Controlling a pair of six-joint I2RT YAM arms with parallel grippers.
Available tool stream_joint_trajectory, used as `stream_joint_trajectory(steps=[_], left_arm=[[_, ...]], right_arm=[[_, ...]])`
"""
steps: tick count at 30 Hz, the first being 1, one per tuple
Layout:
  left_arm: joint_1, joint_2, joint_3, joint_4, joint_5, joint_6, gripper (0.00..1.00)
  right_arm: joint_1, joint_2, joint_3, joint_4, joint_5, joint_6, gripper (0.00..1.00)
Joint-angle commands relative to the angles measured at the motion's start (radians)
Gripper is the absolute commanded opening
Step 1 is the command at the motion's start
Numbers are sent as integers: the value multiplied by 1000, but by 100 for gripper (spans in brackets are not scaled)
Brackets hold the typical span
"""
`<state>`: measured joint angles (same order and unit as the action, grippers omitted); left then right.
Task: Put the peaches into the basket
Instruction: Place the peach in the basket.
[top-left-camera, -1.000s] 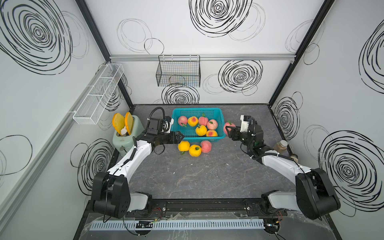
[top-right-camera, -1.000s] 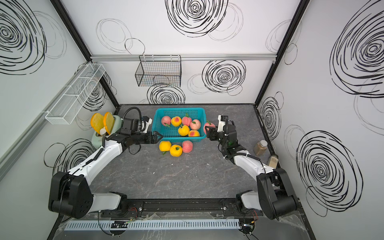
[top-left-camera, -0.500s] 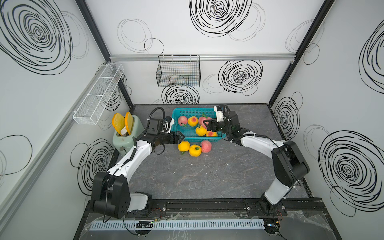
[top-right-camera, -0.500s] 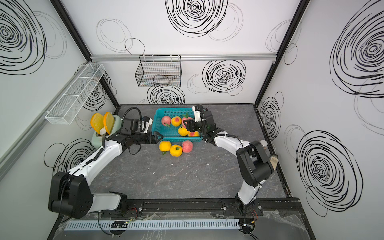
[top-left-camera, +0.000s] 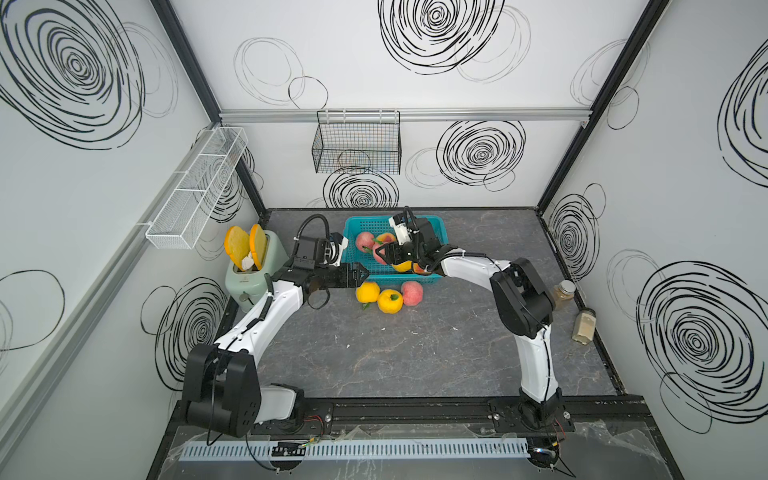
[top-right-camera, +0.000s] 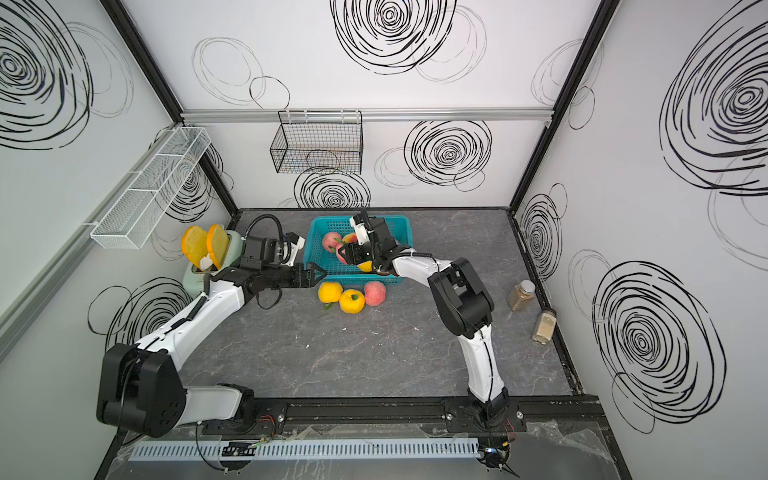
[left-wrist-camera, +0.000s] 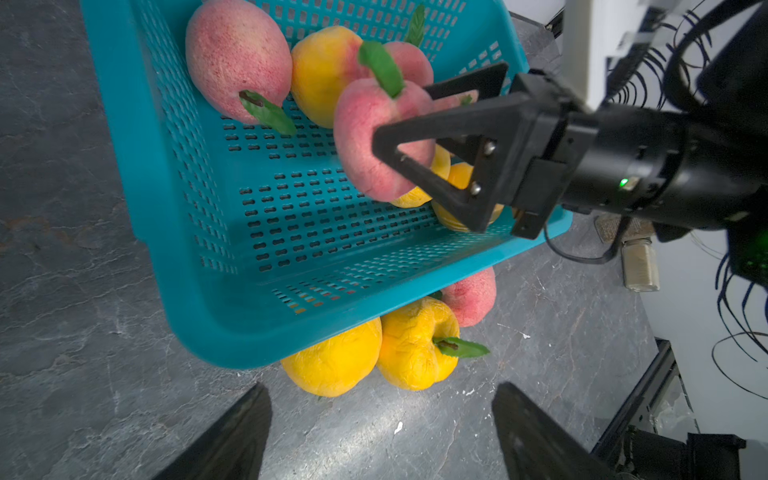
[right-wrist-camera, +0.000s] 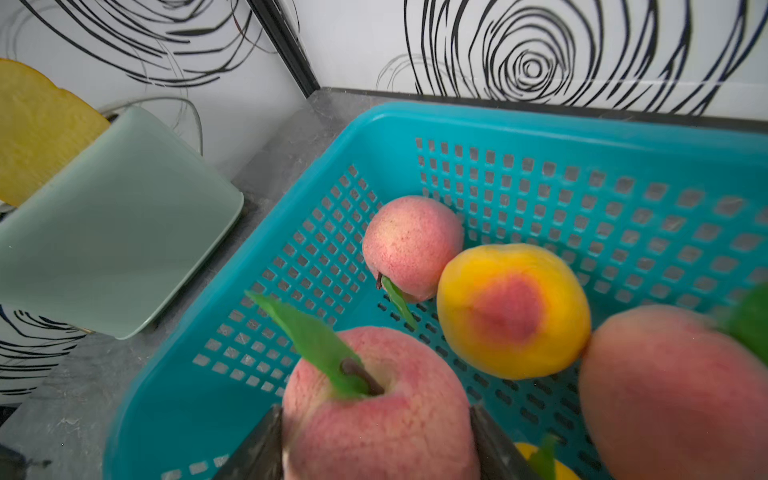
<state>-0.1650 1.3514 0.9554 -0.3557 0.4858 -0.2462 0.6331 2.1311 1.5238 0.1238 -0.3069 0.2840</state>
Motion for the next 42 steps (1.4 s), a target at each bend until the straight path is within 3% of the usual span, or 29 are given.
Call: stream_joint_trajectory(steps=[1,17,42], left_arm=[[13,-14,-18,42,28,-4,87],[16,-12,-18,43,28,-6,87],[31,-9,-18,44,28,-8,87]], right_arm=[[11,23,49,-60,5,-28,66],[20,44,87,-95,26,-38,81],[25,-15,81,-102,17,-39,81]])
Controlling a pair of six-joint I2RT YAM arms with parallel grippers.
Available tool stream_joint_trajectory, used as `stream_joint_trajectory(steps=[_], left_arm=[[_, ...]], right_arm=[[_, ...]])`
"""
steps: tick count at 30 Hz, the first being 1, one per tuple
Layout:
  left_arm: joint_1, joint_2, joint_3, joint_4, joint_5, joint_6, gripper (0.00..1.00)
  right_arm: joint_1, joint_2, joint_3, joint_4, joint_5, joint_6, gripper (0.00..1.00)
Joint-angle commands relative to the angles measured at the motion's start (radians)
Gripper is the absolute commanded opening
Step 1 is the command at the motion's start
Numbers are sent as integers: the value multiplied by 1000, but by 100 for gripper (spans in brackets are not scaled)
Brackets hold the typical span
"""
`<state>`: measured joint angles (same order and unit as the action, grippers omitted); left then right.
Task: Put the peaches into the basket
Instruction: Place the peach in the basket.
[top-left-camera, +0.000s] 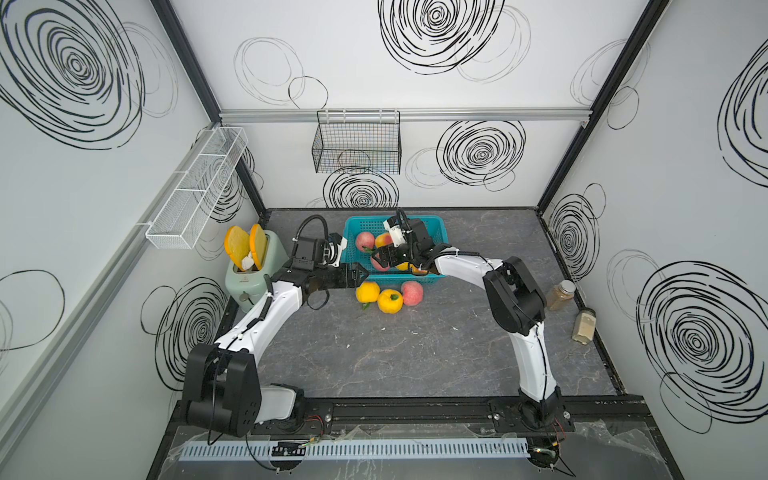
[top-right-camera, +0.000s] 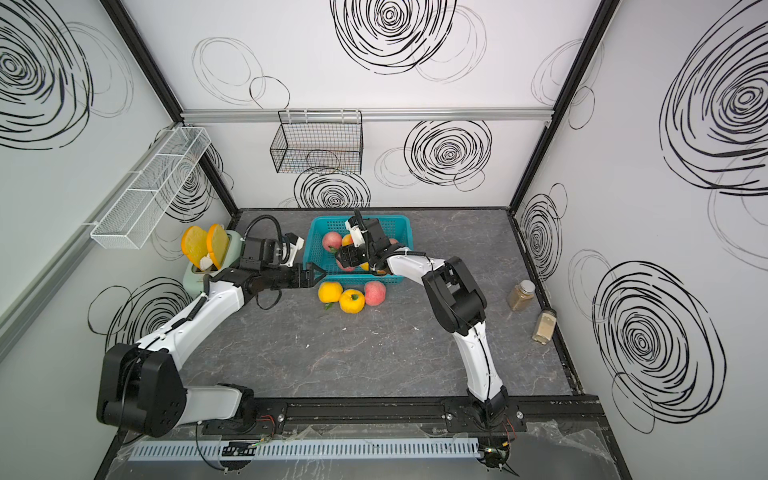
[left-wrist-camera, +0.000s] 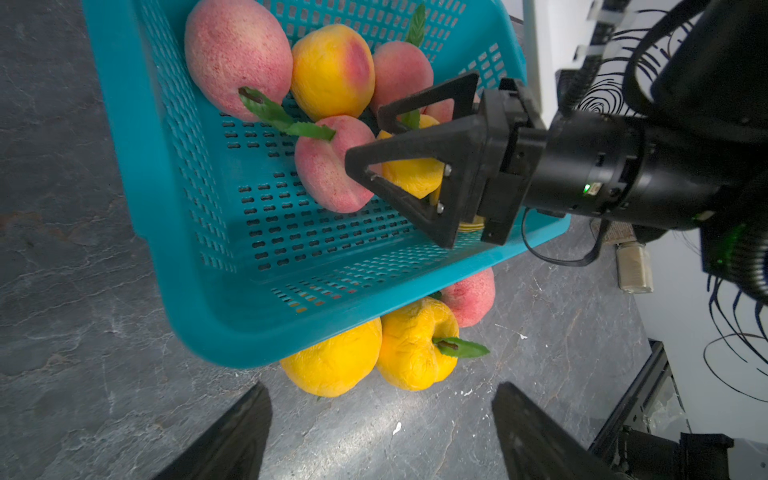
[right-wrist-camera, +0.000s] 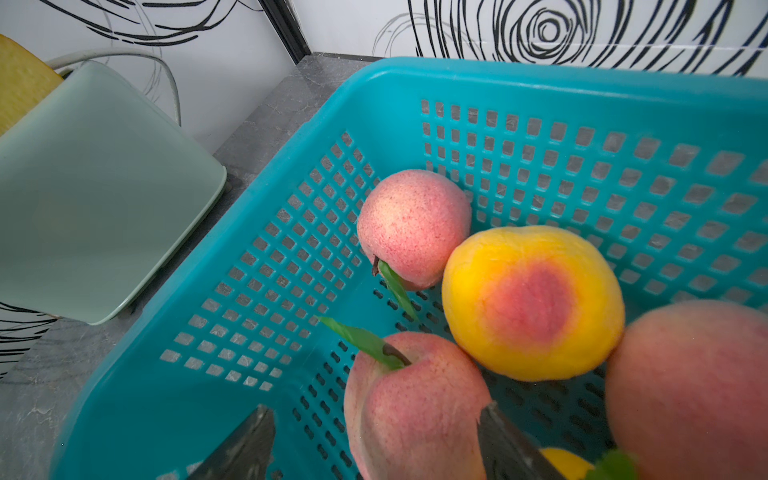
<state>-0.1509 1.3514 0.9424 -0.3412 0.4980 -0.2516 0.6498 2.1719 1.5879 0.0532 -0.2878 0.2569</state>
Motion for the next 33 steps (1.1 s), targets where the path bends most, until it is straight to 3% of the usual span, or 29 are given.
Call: stream_joint_trajectory(steps=[1,9,17,25,33], left_arm=[[17,-7,-7,31,17,-3,87],[17,4,-7,30,19,-4,87],[20,16,0,19,6,2,87],[36,24,-3,24,8,-2,87],[17,51,7,6,-12,7,87]], right_arm=[[9,-68,10,-26,1,-11,81],[11,-169,-80,7,18,-5,81],[8,-367,-285,70,121,-20,81],[-21,-615,-573,160,280,-32,82],[-133,-828,-869,252,341,7,83]])
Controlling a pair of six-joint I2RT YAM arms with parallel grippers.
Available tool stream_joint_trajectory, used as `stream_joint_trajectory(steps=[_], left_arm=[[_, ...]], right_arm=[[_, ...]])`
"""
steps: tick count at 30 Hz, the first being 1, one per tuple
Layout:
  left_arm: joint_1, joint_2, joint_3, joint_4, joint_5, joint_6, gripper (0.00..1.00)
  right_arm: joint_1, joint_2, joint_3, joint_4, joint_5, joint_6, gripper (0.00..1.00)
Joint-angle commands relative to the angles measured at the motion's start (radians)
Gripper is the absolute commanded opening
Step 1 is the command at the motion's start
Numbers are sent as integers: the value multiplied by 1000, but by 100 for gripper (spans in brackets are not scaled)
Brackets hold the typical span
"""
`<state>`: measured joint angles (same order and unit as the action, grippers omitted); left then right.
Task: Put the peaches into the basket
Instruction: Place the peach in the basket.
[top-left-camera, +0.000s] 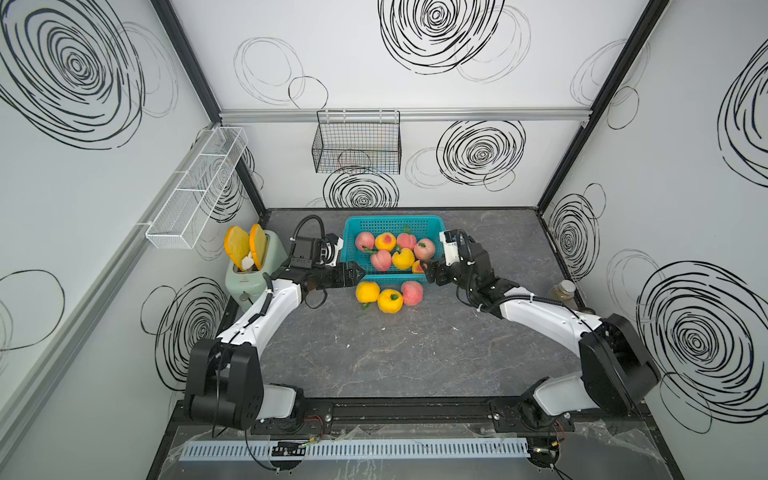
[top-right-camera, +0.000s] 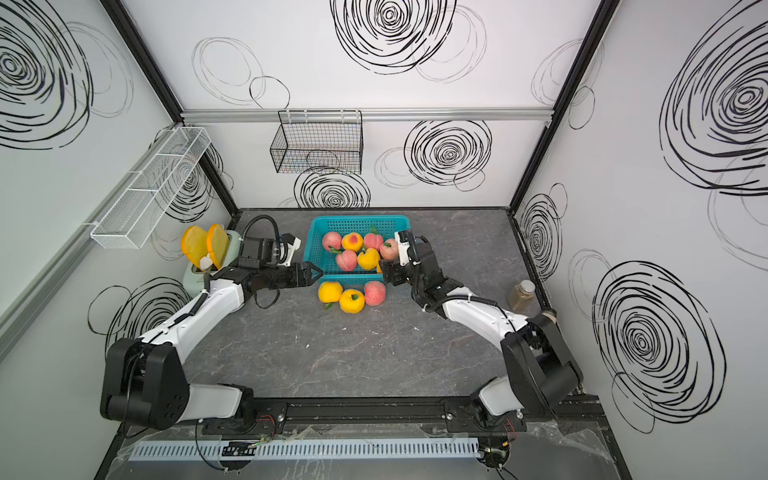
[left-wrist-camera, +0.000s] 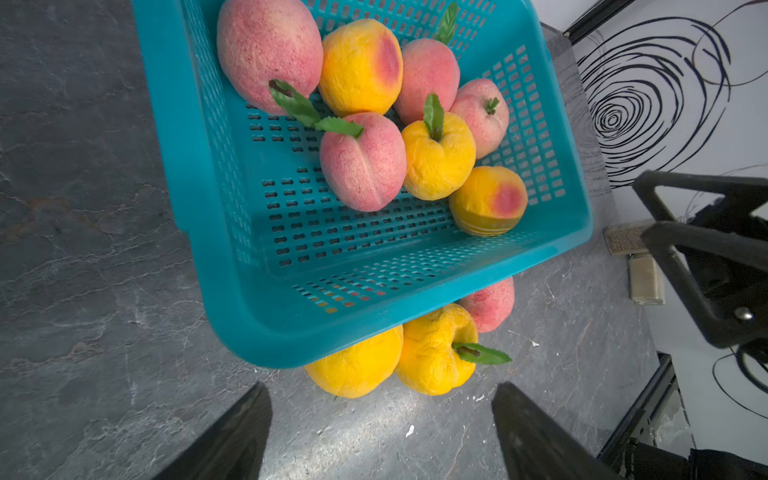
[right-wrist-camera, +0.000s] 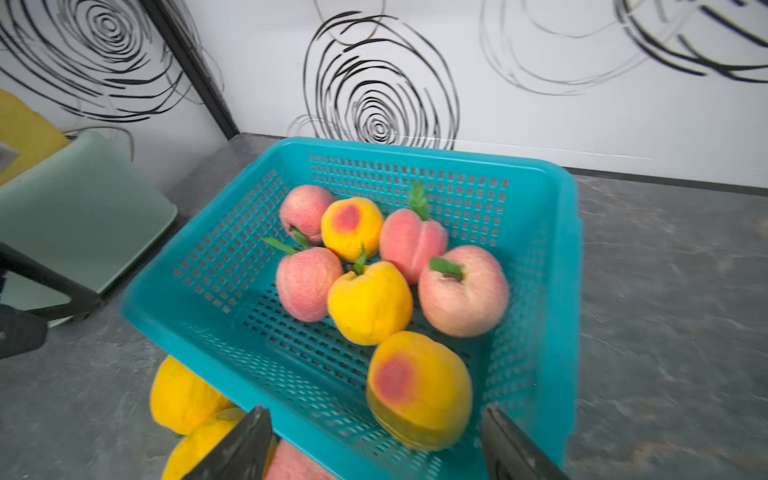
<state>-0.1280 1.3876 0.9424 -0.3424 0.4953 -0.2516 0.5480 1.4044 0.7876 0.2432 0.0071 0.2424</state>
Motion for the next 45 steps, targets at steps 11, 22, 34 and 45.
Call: stream_joint_trajectory(steps=[11,22,34,45], left_arm=[[-71,68,23,-44,-108,23,87],[-207,153,35,-26,-217,-41,88],[-262,200,19,43,-384,-104,89],[-268,241,15,92,-371,-121,89]], right_arm=[[-190,-208,-345,196,26,124,84],[-196,-199,-402,264,34,132,85],[-196,-203,-410,280,13,145,85],[-197,-190,-406,283,2,149,85]])
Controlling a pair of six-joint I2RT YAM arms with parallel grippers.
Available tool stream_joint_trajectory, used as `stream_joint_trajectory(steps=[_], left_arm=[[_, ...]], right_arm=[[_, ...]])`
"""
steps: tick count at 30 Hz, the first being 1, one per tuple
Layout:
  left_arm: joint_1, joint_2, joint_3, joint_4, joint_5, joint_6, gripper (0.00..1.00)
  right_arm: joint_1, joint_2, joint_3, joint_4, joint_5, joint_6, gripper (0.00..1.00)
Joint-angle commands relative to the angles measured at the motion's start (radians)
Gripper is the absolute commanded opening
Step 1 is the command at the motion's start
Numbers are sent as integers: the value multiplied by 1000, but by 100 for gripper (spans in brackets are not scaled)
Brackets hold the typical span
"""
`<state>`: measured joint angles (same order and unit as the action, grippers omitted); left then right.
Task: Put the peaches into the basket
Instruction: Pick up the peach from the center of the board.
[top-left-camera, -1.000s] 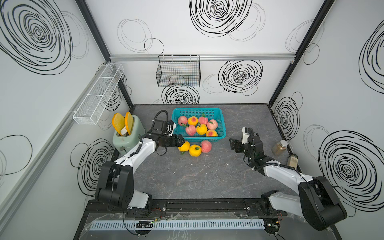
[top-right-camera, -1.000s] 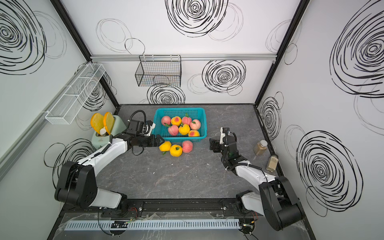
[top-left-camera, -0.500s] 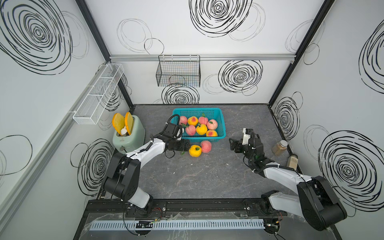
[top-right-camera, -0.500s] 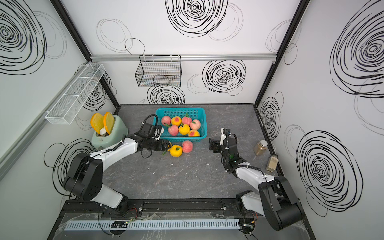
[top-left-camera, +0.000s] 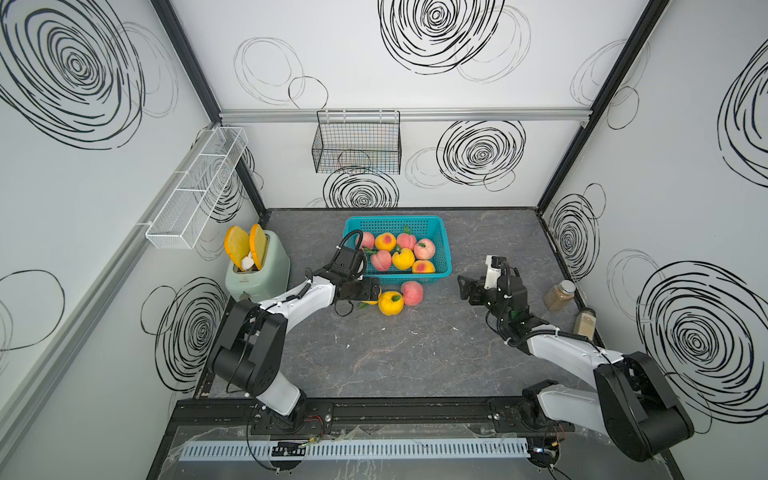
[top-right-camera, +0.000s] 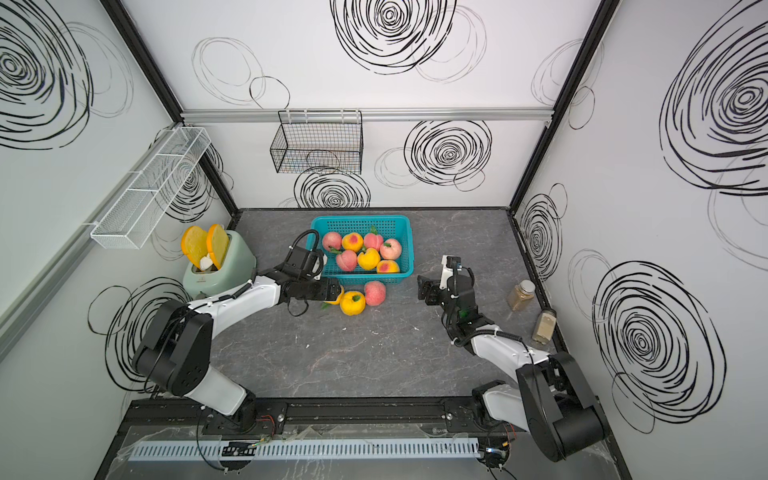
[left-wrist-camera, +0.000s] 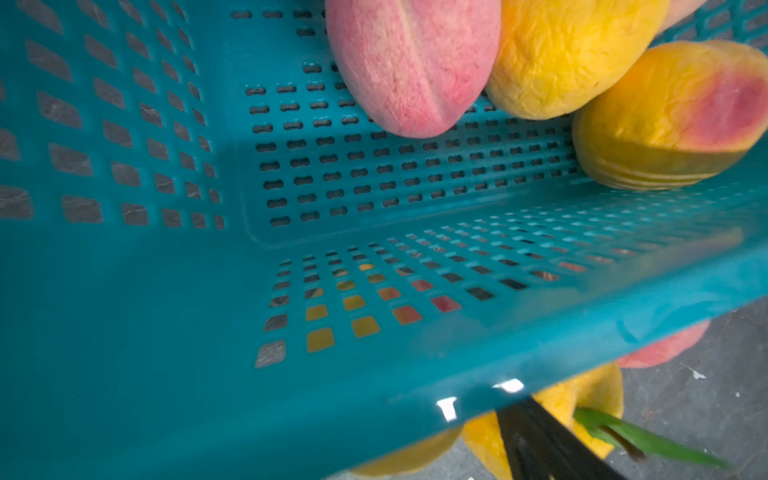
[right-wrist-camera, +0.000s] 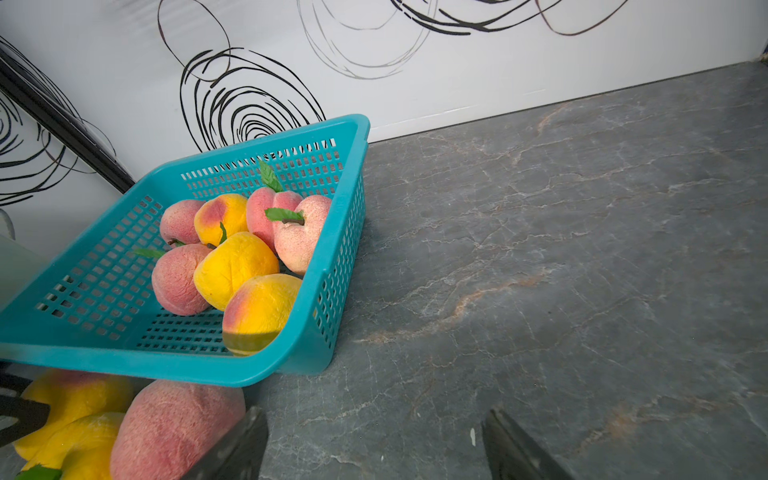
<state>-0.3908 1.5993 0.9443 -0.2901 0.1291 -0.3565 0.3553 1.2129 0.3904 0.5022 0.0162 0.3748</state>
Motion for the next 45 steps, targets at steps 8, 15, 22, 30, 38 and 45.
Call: stream_joint_trajectory(steps=[8,15,22,30,38,45], left_arm=[[-15,48,21,47,9,-9,86],[-15,40,11,51,31,4,65],[-15,34,5,49,42,13,57],[-16,10,-4,37,46,16,54],[-21,-42,-32,4,50,14,54],[-29,-133,-49,-63,38,10,54]], right_arm=[[-5,8,-8,25,-8,18,85],[-4,11,-7,24,-7,18,85],[-4,9,-10,24,-3,19,85],[-4,5,-11,22,1,19,85],[-5,-10,-19,26,13,22,85],[-4,-7,-21,25,13,23,85]])
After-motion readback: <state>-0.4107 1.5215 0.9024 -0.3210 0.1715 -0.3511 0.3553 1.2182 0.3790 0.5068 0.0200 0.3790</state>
